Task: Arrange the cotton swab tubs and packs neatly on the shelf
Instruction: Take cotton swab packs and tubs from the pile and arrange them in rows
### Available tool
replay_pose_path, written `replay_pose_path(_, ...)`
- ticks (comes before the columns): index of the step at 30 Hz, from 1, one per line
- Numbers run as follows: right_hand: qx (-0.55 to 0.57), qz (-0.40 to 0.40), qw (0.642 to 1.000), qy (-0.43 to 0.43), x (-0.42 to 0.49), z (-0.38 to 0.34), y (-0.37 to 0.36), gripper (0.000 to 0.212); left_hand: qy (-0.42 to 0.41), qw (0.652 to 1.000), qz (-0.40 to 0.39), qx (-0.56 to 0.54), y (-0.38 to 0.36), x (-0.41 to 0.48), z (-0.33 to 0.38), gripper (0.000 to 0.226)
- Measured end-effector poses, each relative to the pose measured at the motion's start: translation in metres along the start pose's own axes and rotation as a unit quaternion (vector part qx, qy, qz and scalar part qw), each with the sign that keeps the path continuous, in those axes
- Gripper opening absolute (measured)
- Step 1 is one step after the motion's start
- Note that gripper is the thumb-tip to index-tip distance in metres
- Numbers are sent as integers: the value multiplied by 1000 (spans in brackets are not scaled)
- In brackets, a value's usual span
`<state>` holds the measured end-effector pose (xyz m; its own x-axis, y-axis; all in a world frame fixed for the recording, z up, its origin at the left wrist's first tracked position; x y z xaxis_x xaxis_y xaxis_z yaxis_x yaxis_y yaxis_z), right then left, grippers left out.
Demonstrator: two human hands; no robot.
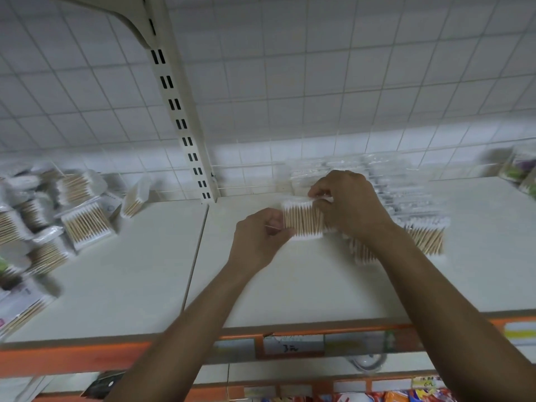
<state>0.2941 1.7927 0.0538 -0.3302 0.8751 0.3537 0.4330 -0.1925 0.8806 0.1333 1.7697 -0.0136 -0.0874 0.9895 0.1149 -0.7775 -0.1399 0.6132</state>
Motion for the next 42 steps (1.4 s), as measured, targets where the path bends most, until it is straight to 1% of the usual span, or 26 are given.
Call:
replay_pose_path(6, -37, -13, 999, -7, -4, 15, 1, 22, -13, 998, 0, 53, -20, 5, 9, 20)
replay_pose_path(14, -64, -26, 998, -14, -7, 26, 0, 27, 0, 999, 6, 33, -32, 4, 13, 22)
replay_pose_path(18, -61, -41, 997, -19, -8, 29, 0, 25, 5, 999, 2, 44, -35, 4, 14, 20)
replay_pose_path(21, -65, -48, 997, -17, -8, 30, 0, 28, 9, 999, 5, 47, -36, 3, 16, 20)
replay_pose_path(27, -59, -59, 996, -11, -7, 32, 1, 30, 9, 999, 13, 44, -39, 0, 15, 19)
replay_pose_path(30, -60, -74, 995, 8, -7, 31, 2, 31, 15, 999, 10, 40, -40, -2, 15, 19)
replay_pose_path(32, -57, -70, 996, 21, -8, 28, 4, 30, 18, 999, 7, 42, -39, -4, 17, 17)
replay_pose_path(34, -41, -48, 997, 37, -8, 21, 7, 30, 21, 998, 21, 64, -33, -7, 20, 16)
replay_pose_path(38, 2, -15, 995, 99, -7, -6, 2, 29, 35, 992, 81, 94, -11, -13, 16, 21)
replay_pose_path(40, 15, -26, 991, 131, -6, -23, -10, 29, 19, 985, 124, 116, 1, -17, 9, 21)
replay_pose_path(42, 23, -47, 985, 164, -4, -42, -26, 29, 0, 973, 162, 164, 14, -23, 0, 25)
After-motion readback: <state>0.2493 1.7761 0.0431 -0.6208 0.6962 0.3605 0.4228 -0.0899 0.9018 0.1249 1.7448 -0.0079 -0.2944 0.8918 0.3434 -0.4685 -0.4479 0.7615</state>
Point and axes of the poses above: each hand's wrist, its own x-axis towards the middle knuckle, its own y-axis out of the back of the hand, z = x × y, the point moved 5 cm from there along x, towards the middle knuckle, and after that the axes turned 3 degrees about y, right-handed, at the moved point
